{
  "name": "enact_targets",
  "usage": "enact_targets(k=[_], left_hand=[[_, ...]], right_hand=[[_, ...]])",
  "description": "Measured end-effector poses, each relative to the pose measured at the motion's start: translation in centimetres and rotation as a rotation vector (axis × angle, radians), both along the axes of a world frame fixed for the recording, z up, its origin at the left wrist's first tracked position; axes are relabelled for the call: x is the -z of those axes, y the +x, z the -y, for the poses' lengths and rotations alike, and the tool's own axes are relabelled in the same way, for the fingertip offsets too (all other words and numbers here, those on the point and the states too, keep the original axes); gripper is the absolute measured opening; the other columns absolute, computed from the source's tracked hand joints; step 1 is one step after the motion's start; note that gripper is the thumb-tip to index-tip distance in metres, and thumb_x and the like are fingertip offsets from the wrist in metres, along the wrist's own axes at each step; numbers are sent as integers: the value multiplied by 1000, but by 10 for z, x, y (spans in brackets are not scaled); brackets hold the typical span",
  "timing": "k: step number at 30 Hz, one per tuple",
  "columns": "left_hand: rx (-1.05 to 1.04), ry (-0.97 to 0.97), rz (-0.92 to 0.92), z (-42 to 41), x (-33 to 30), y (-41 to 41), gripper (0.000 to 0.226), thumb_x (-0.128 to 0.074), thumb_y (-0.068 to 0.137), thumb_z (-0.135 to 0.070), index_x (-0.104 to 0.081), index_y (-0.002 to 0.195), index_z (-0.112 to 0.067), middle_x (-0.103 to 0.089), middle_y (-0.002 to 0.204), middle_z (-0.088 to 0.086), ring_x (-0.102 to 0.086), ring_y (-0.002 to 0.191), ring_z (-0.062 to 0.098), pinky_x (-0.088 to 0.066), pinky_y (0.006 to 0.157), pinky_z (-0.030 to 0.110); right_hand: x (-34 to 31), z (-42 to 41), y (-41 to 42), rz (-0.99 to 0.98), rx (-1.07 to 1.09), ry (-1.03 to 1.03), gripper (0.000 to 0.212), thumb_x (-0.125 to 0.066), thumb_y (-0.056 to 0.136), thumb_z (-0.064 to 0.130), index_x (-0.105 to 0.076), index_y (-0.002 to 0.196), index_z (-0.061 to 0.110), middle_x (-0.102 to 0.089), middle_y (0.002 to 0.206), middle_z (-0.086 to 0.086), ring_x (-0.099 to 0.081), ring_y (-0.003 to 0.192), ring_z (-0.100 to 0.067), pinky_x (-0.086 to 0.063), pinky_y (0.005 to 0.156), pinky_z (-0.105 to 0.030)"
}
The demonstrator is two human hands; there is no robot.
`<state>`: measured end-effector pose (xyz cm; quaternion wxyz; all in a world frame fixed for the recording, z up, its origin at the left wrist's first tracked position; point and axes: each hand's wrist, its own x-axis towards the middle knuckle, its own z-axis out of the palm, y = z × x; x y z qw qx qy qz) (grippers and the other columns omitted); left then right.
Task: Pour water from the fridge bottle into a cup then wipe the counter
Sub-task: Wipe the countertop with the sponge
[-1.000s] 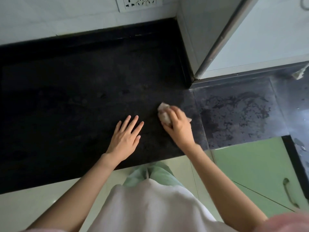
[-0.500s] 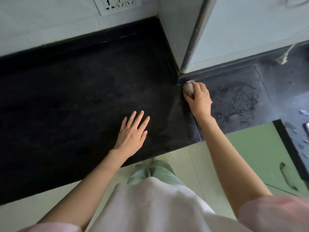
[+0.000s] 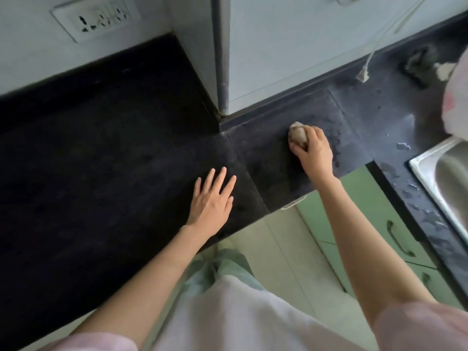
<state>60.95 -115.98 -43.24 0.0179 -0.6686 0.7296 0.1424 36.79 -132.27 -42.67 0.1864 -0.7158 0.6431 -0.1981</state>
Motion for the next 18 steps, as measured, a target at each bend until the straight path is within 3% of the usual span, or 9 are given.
enact_targets(k=[3,6,10,13,18], left_hand=[[-20,14,33,4,2,-5,53,-47,96,-32,-36,147,-20,-30,155,11,-28,142,34,-31,108,57],[-19,9,54,5,3,-7,53,-48,95,-32,-38,146,-19,-32,154,11,-30,141,35,-33,106,58],[-19,-3,52,5,4,-7,53,-51,94,-31,-41,144,-19,-34,153,12,-32,140,36,-33,105,59],[-26,18,52,5,4,-7,53,-45,97,-33,-35,147,-21,-30,156,9,-27,143,34,-30,108,57],[-33,13,46,4,3,-7,53,-46,96,-31,-35,147,-21,-31,155,9,-27,143,34,-30,109,57]], right_hand=[[-2,12,46,31,-108,-36,46,-67,84,22,-55,127,15,-54,125,-9,-52,111,-30,-40,89,-34],[6,-35,72,28,-273,-64,47,-69,81,17,-56,125,11,-54,128,-12,-53,113,-31,-43,96,-40],[16,-107,34,63,-330,-58,49,-72,79,15,-56,125,10,-53,128,-9,-53,114,-28,-44,96,-36],[17,-96,-22,33,-220,-78,44,-72,81,16,-57,121,9,-55,127,-11,-53,115,-30,-44,97,-37],[3,10,-56,8,138,-9,45,-66,86,29,-54,127,15,-53,127,-9,-50,113,-31,-43,92,-40]])
